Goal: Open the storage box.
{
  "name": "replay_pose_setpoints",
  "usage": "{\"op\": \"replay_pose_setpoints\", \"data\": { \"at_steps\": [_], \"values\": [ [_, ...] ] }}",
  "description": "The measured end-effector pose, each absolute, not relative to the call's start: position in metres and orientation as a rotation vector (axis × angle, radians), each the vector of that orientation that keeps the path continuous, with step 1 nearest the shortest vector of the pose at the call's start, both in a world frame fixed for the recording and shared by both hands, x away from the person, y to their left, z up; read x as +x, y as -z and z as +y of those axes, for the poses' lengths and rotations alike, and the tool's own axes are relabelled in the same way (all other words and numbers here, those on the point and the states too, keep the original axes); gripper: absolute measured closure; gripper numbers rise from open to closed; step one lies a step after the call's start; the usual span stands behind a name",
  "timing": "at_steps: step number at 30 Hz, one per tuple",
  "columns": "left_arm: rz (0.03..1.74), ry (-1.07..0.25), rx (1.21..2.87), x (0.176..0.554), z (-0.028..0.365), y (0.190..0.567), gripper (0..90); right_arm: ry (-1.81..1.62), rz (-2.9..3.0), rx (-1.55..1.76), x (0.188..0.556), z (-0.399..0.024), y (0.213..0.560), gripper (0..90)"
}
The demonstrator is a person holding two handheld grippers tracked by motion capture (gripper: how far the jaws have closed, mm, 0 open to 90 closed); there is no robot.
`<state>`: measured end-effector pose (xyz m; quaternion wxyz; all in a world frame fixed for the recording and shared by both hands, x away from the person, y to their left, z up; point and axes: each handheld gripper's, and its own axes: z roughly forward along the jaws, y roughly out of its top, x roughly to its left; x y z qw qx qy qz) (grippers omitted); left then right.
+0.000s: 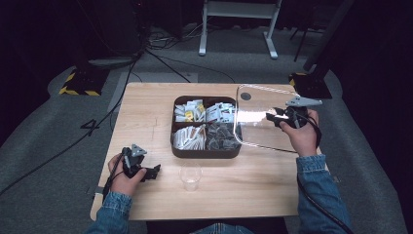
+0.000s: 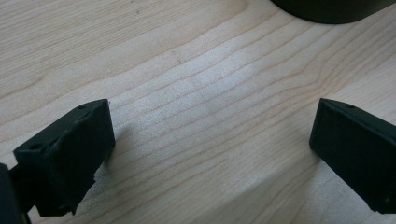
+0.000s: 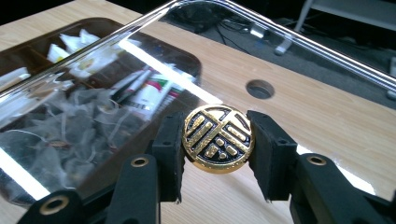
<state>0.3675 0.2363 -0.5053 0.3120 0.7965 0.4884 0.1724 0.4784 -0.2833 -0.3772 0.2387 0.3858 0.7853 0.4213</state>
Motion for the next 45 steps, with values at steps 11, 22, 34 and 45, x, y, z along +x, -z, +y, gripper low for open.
{"op": "replay_pose_setpoints", "data": {
  "at_steps": [11, 22, 34, 45],
  "values": [
    [1.287, -0.457, 2.103, 0.368, 0.236, 0.505, 0.4, -1.118, 2.152, 1.144, 0.491, -0.314, 0.399, 58.8],
    [1.287, -0.456, 2.103, 0.368, 0.236, 0.505, 0.4, -1.1, 2.144, 1.212, 0.499, -0.335, 0.418, 58.8],
    [1.286, -0.456, 2.104, 0.368, 0.236, 0.505, 0.4, -1.064, 2.144, 1.317, 0.511, -0.347, 0.449, 58.8],
    [1.277, -0.457, 2.11, 0.369, 0.237, 0.505, 0.4, -1.027, 2.172, 1.344, 0.515, -0.346, 0.47, 58.8]
  ]
}}
